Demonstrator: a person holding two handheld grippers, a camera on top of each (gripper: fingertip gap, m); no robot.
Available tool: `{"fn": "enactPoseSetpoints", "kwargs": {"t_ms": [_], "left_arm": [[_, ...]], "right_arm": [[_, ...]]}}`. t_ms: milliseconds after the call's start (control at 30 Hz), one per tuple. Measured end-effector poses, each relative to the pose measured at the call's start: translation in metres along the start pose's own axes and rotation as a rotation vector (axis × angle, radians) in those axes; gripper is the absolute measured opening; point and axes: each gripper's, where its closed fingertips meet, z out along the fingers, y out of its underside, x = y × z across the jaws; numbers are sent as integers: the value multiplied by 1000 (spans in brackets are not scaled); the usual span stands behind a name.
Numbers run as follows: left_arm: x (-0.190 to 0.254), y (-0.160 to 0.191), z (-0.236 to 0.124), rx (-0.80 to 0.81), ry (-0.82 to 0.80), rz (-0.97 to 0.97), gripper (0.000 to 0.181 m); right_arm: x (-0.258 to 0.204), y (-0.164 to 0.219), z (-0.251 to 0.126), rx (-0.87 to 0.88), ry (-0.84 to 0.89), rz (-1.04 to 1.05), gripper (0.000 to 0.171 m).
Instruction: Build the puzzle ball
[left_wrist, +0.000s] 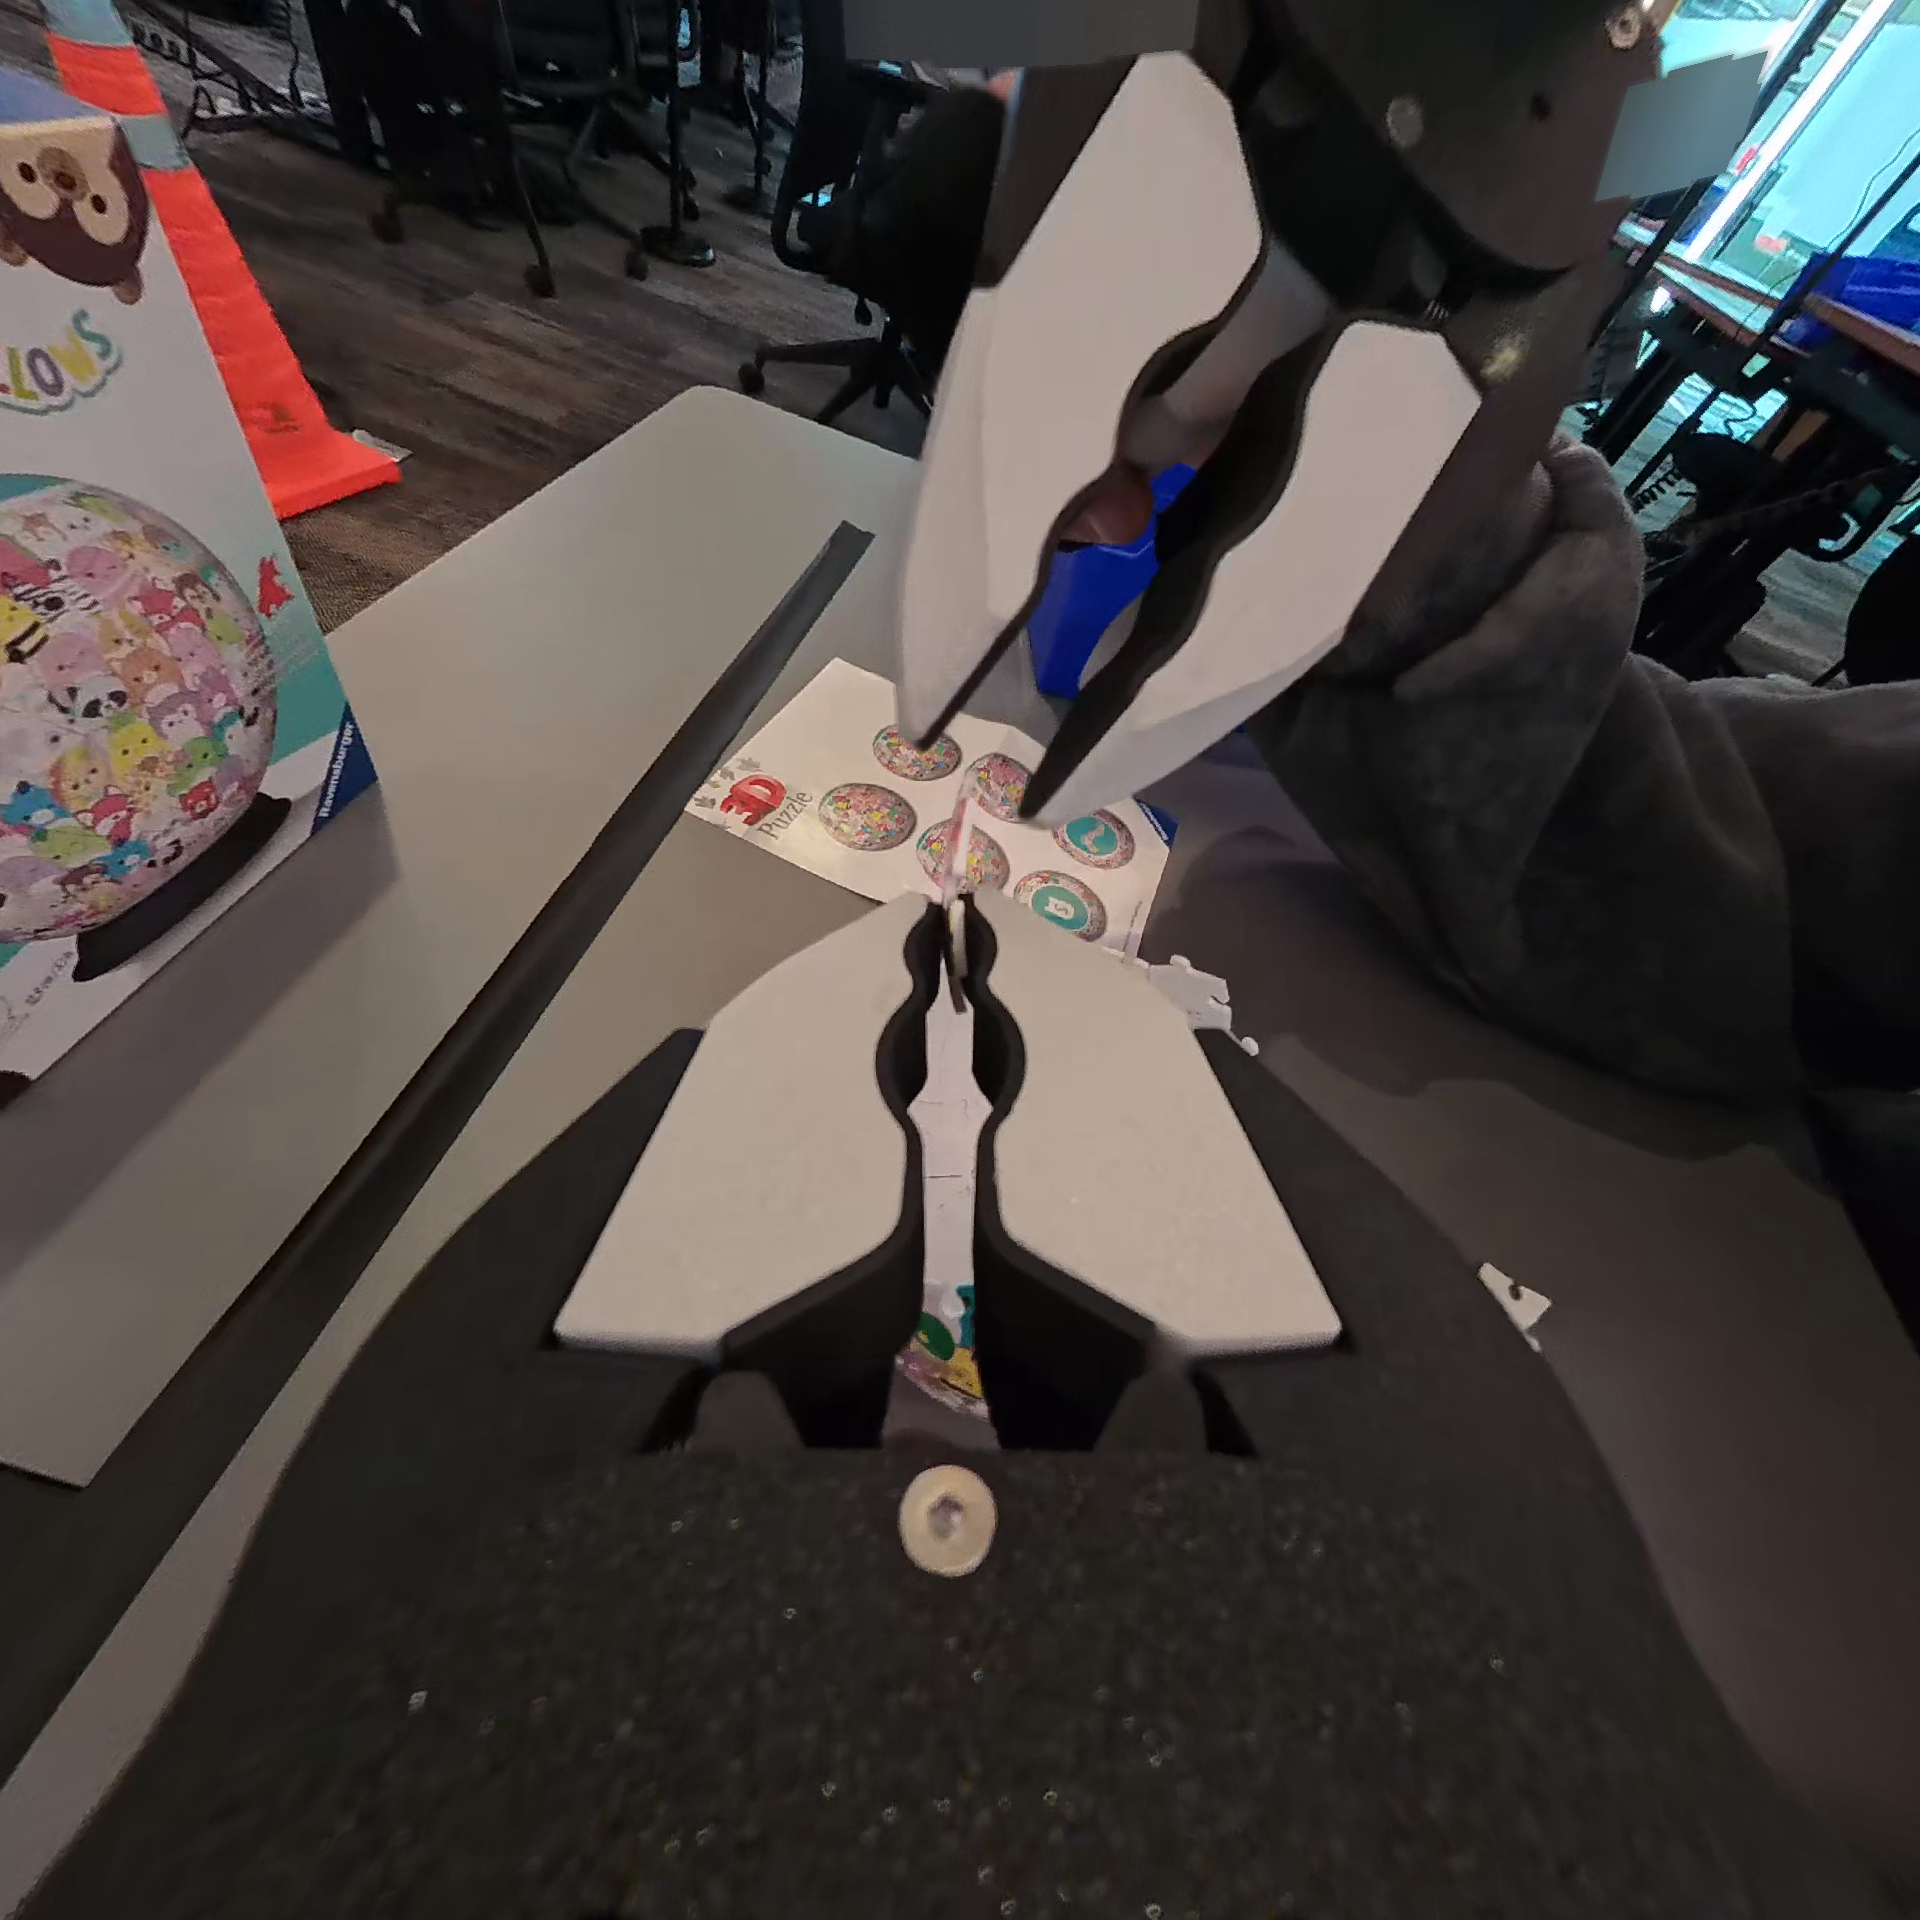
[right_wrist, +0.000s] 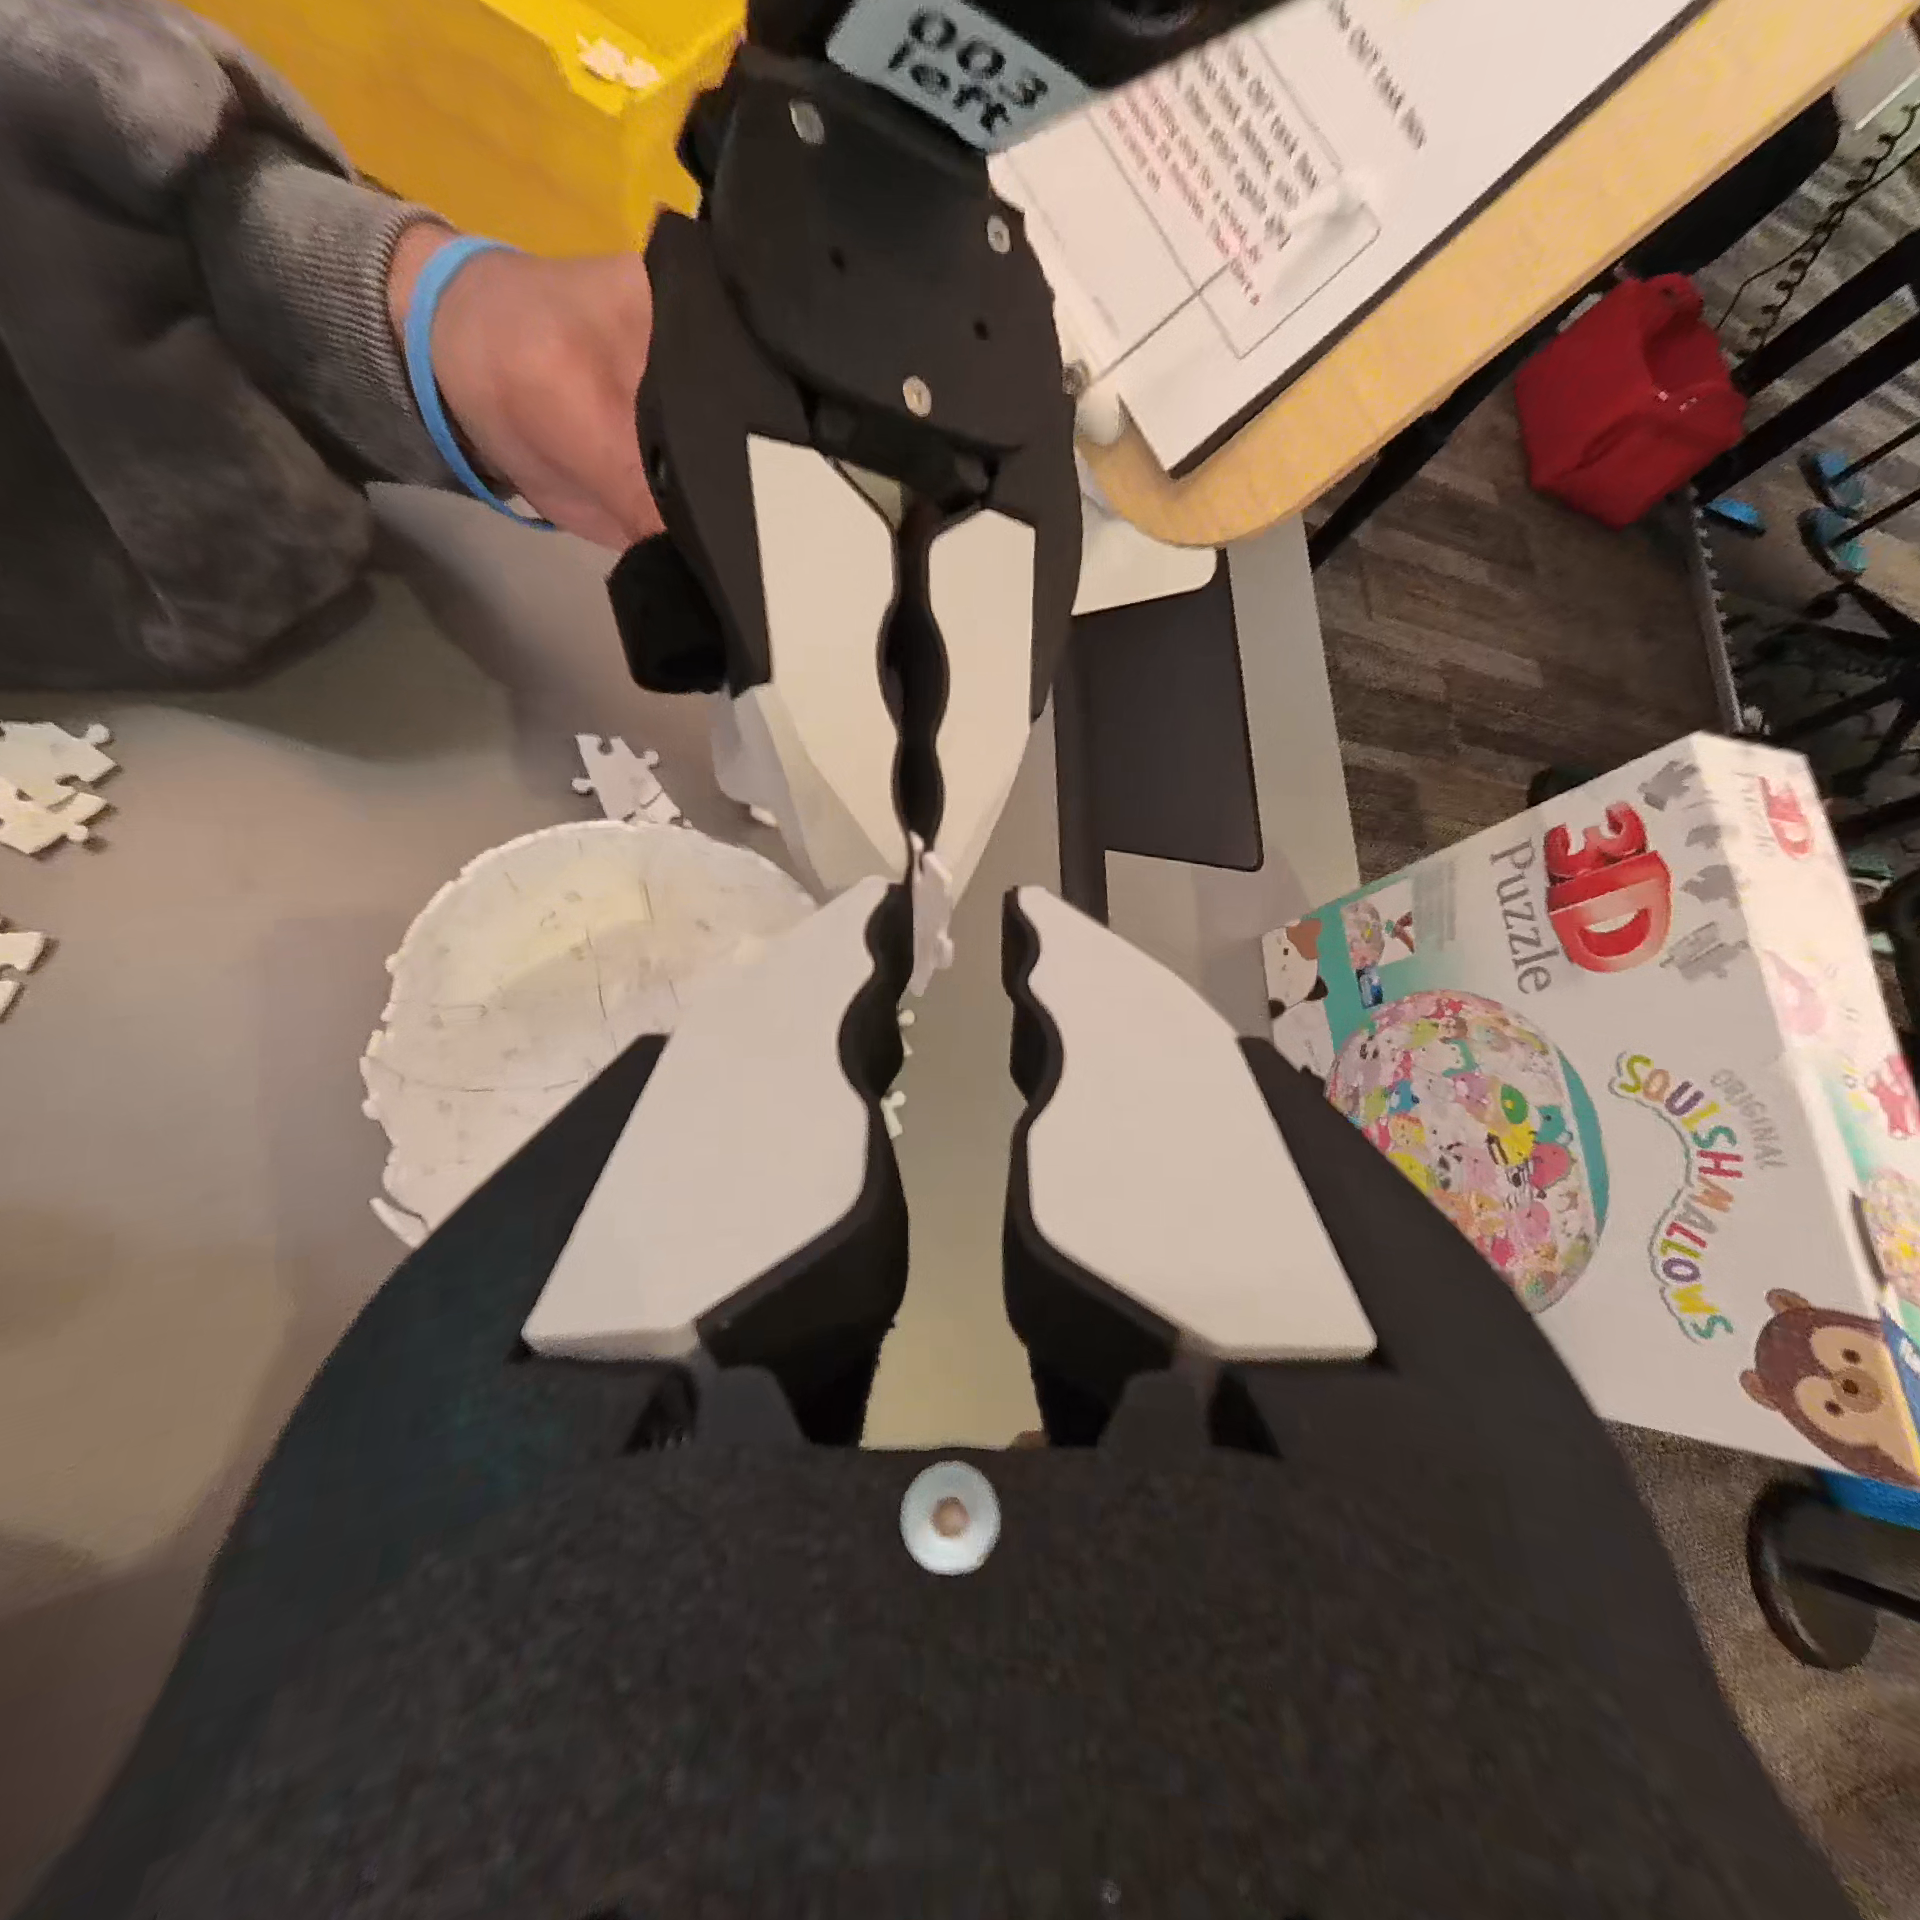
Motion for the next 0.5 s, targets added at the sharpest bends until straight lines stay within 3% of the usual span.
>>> {"fn": "enactPoseSetpoints", "kwargs": {"t_ms": [200,300,500], "left_arm": [[3,0,1,-4,4,10,3],[4,4,-5,-69,19,-28,27],[1,55,-28,-450,-66,-201,44]], "right_arm": [[-6,6,1,-24,-44,6,2],[-5,12,-6,-78,-21,-3,2],[-16,50,-16,-366,-15,-70,2]]}}
